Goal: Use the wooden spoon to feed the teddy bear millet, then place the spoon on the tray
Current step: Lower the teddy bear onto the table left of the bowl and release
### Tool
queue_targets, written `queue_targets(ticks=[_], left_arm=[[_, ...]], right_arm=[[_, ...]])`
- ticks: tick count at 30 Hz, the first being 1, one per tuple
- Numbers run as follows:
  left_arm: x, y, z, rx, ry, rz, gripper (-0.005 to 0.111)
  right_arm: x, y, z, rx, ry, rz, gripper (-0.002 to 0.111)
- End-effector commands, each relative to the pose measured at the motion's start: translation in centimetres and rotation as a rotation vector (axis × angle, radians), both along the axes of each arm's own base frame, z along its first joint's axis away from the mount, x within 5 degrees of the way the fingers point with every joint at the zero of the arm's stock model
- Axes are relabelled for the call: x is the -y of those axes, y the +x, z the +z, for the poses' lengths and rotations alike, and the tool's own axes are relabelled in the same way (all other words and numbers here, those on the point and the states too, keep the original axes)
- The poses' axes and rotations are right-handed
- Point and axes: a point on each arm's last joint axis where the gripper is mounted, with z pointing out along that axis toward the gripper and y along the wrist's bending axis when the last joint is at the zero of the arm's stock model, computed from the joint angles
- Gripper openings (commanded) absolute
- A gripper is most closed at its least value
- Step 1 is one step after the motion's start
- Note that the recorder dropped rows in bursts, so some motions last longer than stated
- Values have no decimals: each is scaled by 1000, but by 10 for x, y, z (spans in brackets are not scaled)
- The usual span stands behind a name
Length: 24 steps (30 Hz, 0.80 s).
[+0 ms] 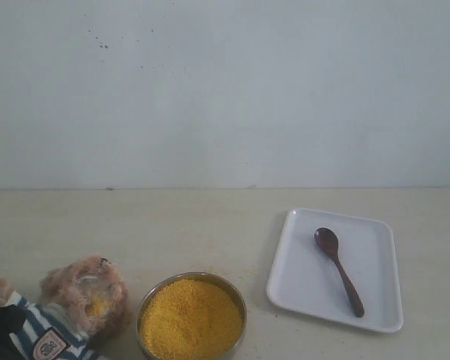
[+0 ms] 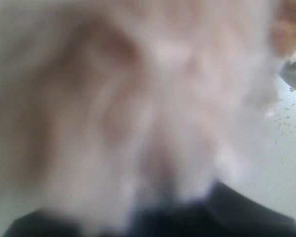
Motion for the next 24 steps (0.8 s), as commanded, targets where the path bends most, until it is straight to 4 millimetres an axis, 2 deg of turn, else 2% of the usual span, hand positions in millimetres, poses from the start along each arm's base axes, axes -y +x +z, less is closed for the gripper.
queue_targets(ticks=[1,5,7,9,14,16,21,24], left_arm=[[-2,0,-3,-4,19,-20,4],[-2,0,-3,-4,19,-20,6],[-2,0,-3,-4,19,-20,16],[-2,1,-3,-1,21,-18,30],[-2,1,-3,-4,18,-14,86],[-2,0,-3,-11,14,-13,97],[-2,6,5,-22,14,-8,94],[-2,12,17,-31,8,-42,84]], right_arm=[[0,0,1,13,-6,-2,0],[0,0,1,13,-6,-2,0],[0,0,1,13,-6,-2,0],[0,0,1,13,-6,-2,0],[0,0,1,13,-6,-2,0],[0,0,1,13,-6,-2,0],[0,0,1,13,-6,-2,0],[0,0,1,13,-6,-2,0]])
